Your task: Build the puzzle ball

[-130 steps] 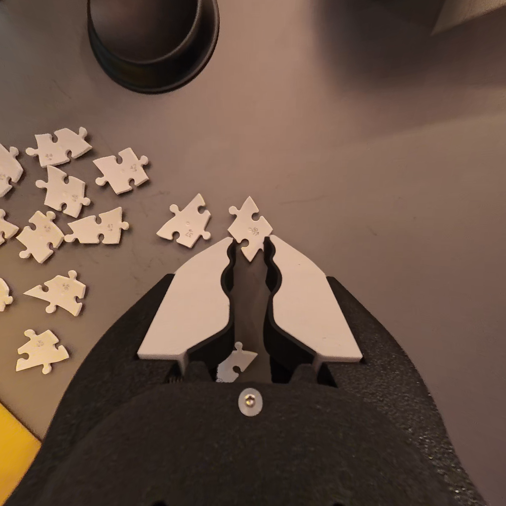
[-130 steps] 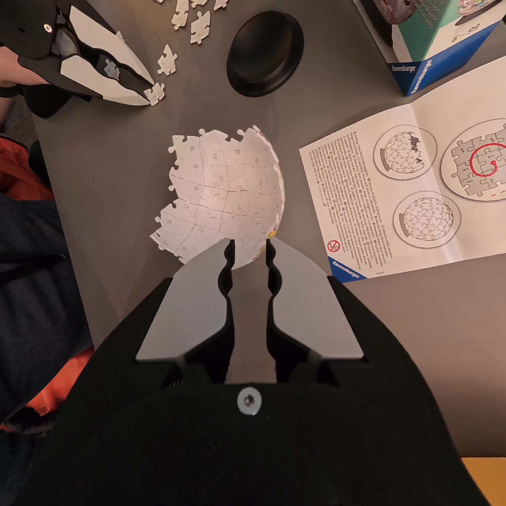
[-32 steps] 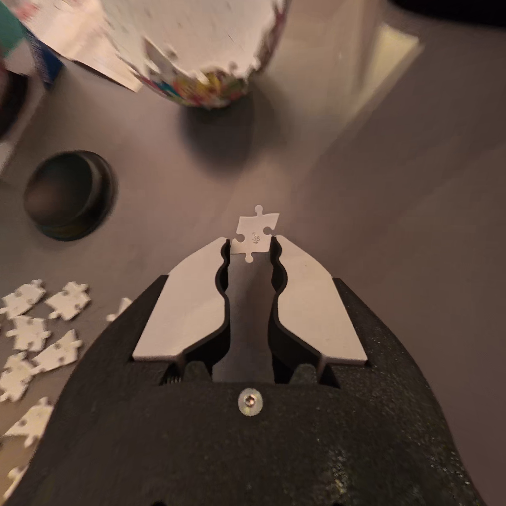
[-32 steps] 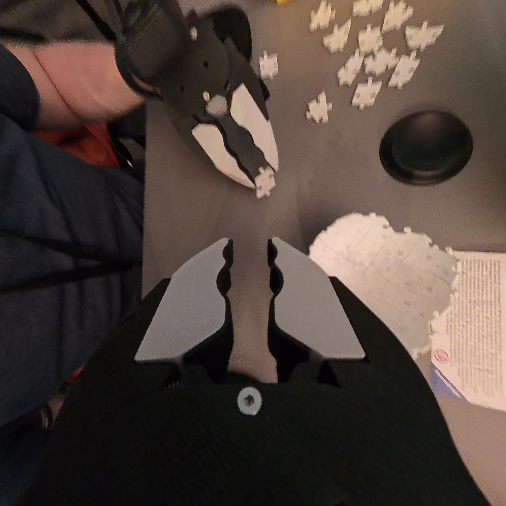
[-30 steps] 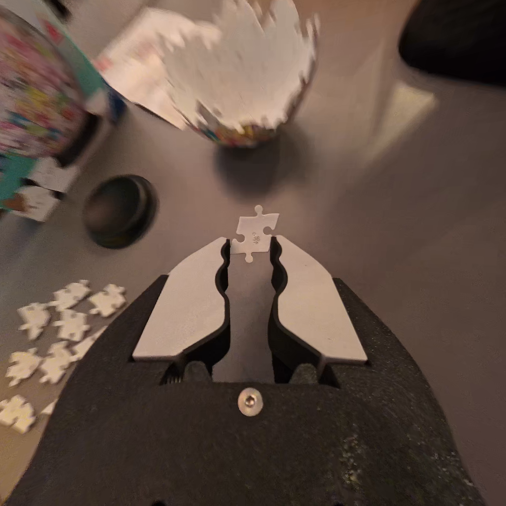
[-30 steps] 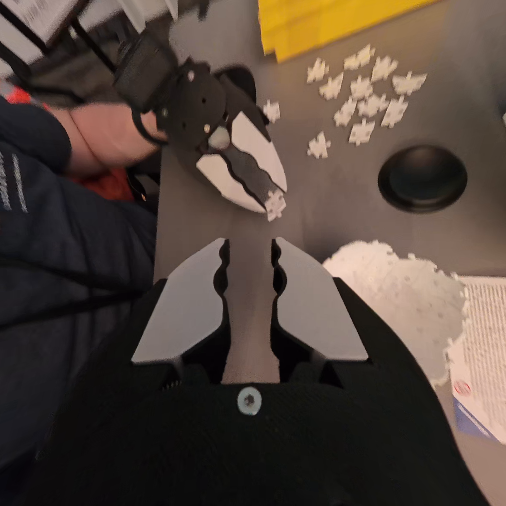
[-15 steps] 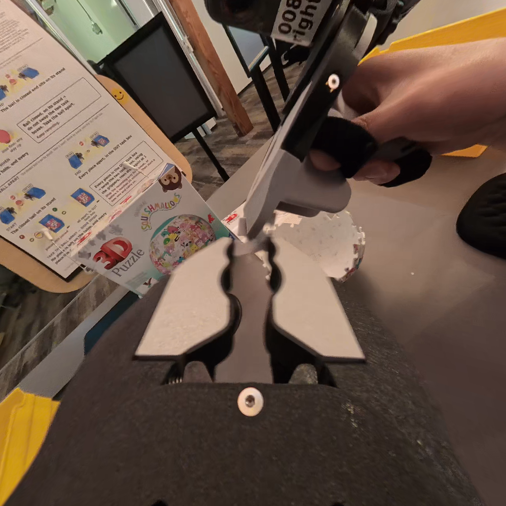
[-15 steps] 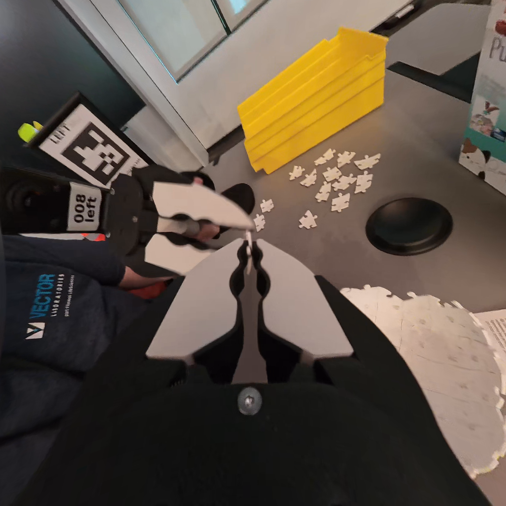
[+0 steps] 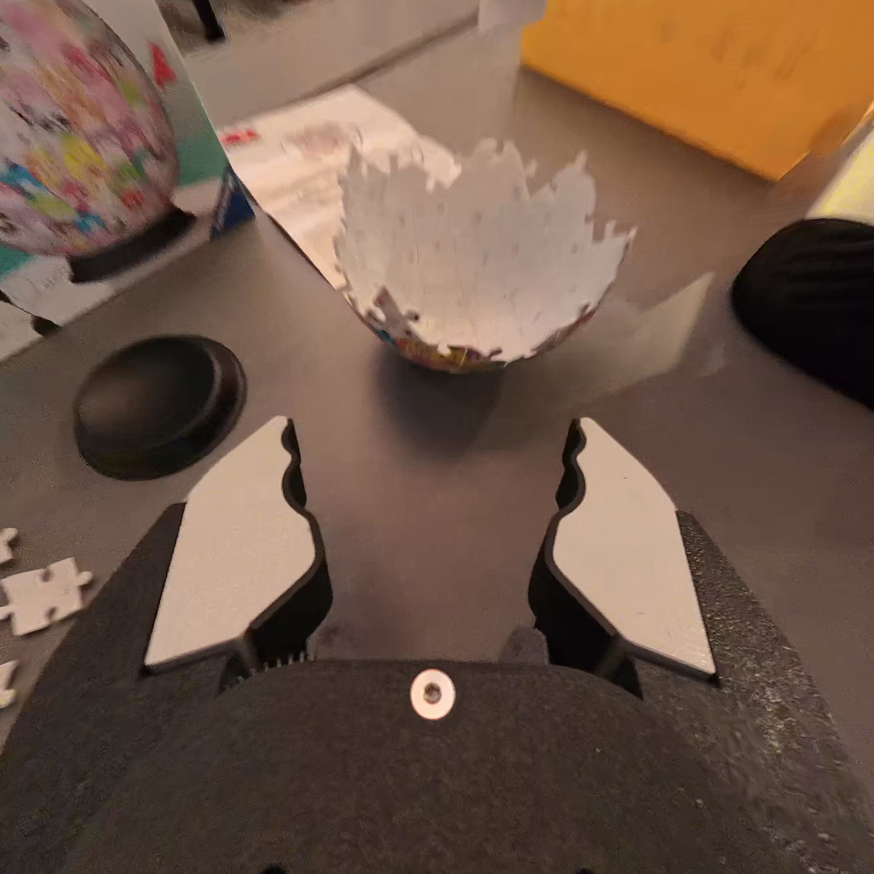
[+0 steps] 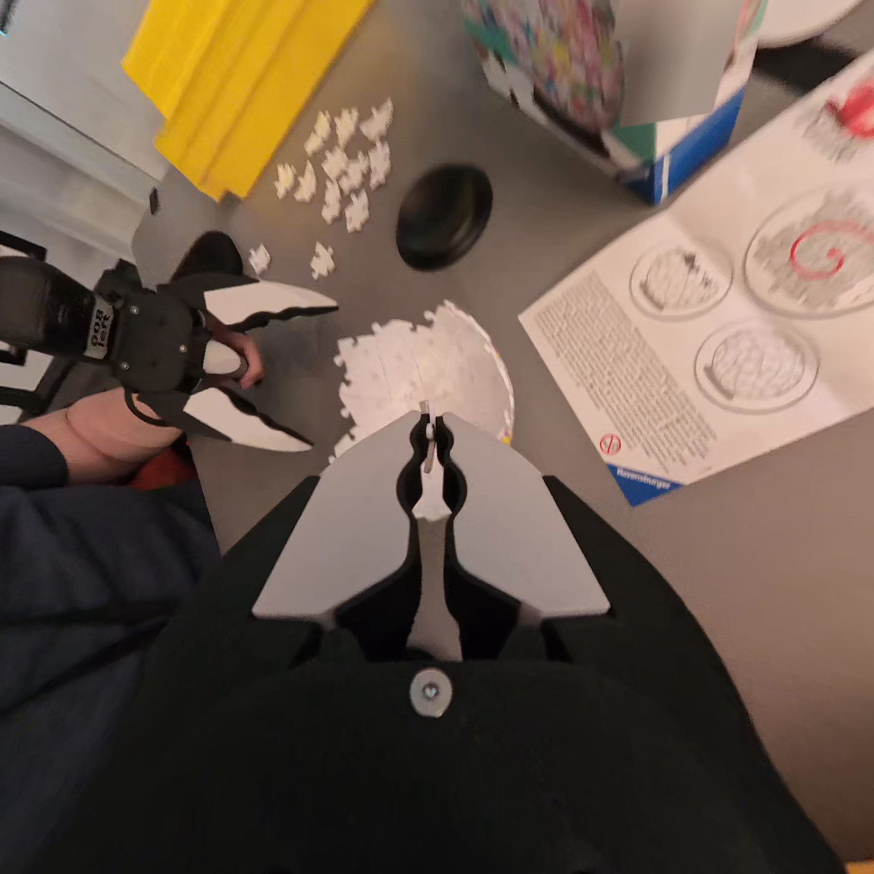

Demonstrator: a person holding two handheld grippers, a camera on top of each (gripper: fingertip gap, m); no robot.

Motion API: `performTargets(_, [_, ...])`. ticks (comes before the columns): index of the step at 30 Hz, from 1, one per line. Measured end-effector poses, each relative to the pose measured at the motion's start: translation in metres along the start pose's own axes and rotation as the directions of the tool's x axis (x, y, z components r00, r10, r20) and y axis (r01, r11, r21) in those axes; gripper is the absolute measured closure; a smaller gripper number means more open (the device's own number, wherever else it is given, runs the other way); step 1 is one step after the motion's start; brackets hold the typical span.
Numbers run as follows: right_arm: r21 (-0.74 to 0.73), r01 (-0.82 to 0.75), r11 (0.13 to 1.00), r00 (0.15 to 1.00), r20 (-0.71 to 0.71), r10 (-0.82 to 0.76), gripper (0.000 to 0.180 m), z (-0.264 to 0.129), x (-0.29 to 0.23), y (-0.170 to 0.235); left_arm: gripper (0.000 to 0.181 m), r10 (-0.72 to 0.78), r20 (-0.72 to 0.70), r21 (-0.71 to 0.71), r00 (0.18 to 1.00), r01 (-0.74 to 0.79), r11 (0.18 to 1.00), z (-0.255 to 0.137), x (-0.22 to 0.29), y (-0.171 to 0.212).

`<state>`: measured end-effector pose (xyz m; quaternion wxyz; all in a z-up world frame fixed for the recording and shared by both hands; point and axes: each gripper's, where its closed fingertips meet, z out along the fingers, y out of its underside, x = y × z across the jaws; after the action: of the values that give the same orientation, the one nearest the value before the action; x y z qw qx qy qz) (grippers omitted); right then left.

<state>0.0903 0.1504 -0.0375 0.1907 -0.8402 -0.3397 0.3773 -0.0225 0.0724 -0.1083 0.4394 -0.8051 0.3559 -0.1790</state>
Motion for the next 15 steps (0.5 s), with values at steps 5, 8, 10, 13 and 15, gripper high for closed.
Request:
performTargets(5, [-0.144,-0.028,0.989,0.998,-0.059,0.02,0.176,0.008,0.012,0.025,0.078,0.081,0.006,-0.084,0.997,-0.08,0.993,0.035,0.006,0.008])
performTargets(8, [-0.2,-0.036,0.979,0.996,-0.086,0.019,0.176,0.009,0.017,0.035,0.081,0.098,-0.013,-0.076,0.995,-0.099,0.992,0.042,0.01,0.003])
performTargets(10, [-0.218,-0.044,0.975,0.996,-0.09,0.025,0.176,0.009,0.019,0.038,0.082,0.113,-0.006,-0.057,0.994,-0.113,0.992,0.042,0.01,-0.001])
performTargets(13, [-0.236,-0.05,0.97,0.996,-0.086,0.03,0.176,0.009,0.018,0.04,0.085,0.131,0.01,-0.029,0.991,-0.13,0.991,0.041,0.012,-0.006])
performTargets(15, [-0.232,-0.049,0.972,0.996,-0.09,0.029,0.176,0.009,0.017,0.039,0.085,0.156,0.028,-0.025,0.987,-0.155,0.988,0.043,0.012,-0.008])
